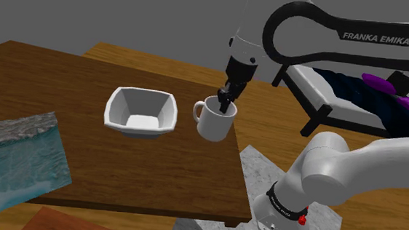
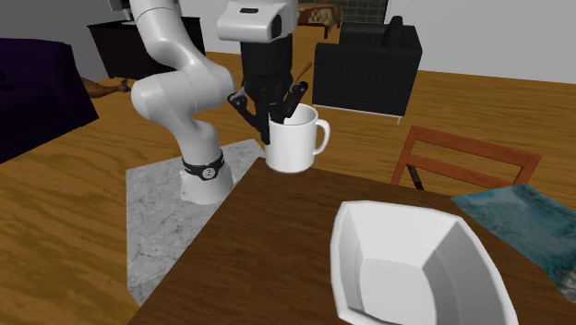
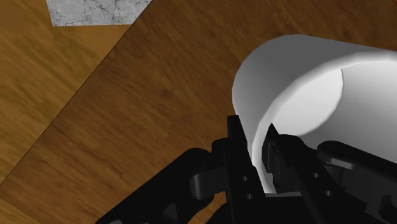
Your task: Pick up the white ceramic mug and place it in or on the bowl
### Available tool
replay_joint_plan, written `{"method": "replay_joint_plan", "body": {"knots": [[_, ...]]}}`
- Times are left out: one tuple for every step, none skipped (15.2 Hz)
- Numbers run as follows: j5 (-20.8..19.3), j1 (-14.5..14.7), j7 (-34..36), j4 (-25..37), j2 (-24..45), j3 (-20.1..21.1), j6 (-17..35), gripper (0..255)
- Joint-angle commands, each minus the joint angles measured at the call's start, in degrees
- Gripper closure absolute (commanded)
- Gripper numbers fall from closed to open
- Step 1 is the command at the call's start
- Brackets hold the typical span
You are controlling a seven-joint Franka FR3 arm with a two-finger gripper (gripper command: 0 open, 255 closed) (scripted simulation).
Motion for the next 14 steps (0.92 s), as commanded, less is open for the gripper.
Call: {"method": "replay_joint_plan", "body": {"knots": [[-0.1,0.0,0.0,1.5,-0.1,-0.1,-1.6,255],[-0.1,0.0,0.1,2.3,-0.1,-0.1,-2.4,255],[-0.2,-0.1,0.1,3.0,-0.1,-0.2,-3.1,255],[-0.2,-0.2,0.3,4.8,2.4,0.1,-2.3,255],[-0.3,-0.3,0.5,6.6,4.9,0.4,-1.7,255],[-0.3,-0.5,0.8,8.6,7.4,0.6,-1.1,255],[-0.4,-0.6,1.0,10.5,9.8,0.9,-0.7,255],[-0.6,-0.7,1.3,12.6,12.2,1.2,-0.3,255],[-0.8,-0.9,1.6,14.7,14.6,1.4,0.0,255],[-0.9,-1.0,1.9,16.8,17.0,1.7,0.2,255],[-1.2,-1.1,2.2,19.0,19.3,2.0,0.3,255],[-1.4,-1.2,2.5,21.3,21.7,2.2,0.4,255],[-1.7,-1.3,2.8,23.7,24.0,2.5,0.4,255],[-2.0,-1.4,3.2,26.1,26.3,2.7,0.3,255]]}}
